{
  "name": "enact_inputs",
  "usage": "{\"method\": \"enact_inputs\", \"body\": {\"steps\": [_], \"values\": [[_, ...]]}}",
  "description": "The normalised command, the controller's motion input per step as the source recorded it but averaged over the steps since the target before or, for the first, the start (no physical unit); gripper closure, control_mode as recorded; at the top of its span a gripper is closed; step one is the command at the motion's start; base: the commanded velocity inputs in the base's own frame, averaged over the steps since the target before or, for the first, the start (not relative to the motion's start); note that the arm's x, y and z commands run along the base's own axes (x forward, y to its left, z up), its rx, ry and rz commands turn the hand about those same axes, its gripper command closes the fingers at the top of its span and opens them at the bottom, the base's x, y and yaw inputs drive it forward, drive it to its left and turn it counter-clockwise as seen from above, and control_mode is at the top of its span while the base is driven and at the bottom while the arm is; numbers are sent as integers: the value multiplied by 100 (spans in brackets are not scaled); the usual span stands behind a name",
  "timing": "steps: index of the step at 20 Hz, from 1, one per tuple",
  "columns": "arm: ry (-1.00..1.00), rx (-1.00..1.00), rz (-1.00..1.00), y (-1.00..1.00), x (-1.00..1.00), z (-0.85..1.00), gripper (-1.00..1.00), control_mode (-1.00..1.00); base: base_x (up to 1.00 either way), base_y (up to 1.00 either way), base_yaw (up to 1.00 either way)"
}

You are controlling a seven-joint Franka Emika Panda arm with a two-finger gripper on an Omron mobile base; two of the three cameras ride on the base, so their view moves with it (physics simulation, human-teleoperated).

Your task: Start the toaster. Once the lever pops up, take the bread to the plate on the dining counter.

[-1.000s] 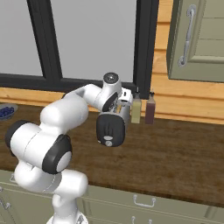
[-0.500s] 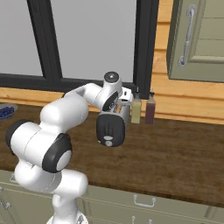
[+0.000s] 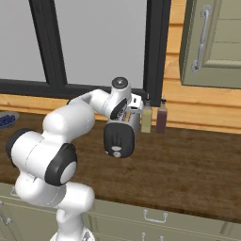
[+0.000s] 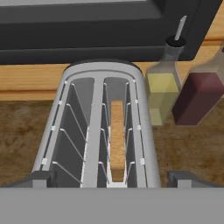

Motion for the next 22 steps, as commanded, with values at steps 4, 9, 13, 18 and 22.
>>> {"method": "enact_inputs", "body": {"steps": [4, 9, 13, 18, 22], "values": [[0, 0, 0, 0, 0, 0, -100, -100, 0, 0, 0], [0, 0, 0, 0, 0, 0, -100, -100, 0, 0, 0], [0, 0, 0, 0, 0, 0, -100, -100, 0, 0, 0], [0, 0, 0, 0, 0, 0, -100, -100, 0, 0, 0], [0, 0, 0, 0, 0, 0, -100, -100, 0, 0, 0]]}}
